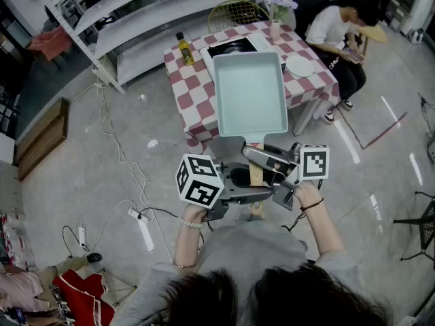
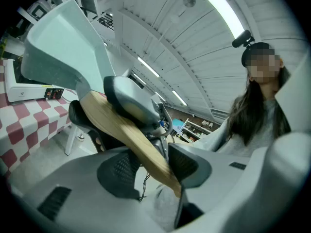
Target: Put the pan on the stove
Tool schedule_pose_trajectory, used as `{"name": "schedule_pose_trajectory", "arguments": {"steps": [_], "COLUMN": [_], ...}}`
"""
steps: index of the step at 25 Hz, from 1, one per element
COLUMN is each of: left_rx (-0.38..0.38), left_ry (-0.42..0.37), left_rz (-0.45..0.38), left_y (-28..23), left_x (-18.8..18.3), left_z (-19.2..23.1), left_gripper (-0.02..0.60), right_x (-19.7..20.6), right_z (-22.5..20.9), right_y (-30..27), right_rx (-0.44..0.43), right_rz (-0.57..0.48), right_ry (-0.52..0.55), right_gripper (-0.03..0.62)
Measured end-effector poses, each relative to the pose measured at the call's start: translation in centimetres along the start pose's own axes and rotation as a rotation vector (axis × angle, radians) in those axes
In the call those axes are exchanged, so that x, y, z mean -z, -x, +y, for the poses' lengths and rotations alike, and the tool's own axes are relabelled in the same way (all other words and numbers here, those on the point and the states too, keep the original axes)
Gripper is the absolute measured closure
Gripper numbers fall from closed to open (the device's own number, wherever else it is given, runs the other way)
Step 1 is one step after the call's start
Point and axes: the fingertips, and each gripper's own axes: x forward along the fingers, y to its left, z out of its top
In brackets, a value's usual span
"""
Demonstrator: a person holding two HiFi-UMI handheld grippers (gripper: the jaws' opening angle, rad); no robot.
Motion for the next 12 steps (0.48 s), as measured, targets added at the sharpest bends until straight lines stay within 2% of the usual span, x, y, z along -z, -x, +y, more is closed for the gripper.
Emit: {"name": "schedule_pose_trajectory", "arguments": {"steps": [3,7,10,12], "left_rx": [0.001,-0.001,-0.002,-0.007], "left_ry": [0.001,0.002,0.006,0.009], "left_rz": [0.0,0.0,-0.002,-0.004], "left_y": [0.1,-0.3,-0.7,-1.1], "left_x": [0.1,0.1,-0.1,-0.3], "left_z": [0.1,0.2,0.3,0.4], "left_gripper": [0.396,0.396,0.396,0.396], "right_x": [0.1,0.0,-0.2,-0.4], "right_z": [0.5,-0.2,0.4,0.2], "right_y": [-0.4,0.2,0.3,0.6], "right_rx": [-0.029,0.0,-0.04,-0.037], "right_rz": [-0.007,-0.001,-0.008,-0.003], "right_ry": [-0.021,-0.003,-0.027,-0.029], "right_gripper": [0.391,0.391,0.391,0.391]}}
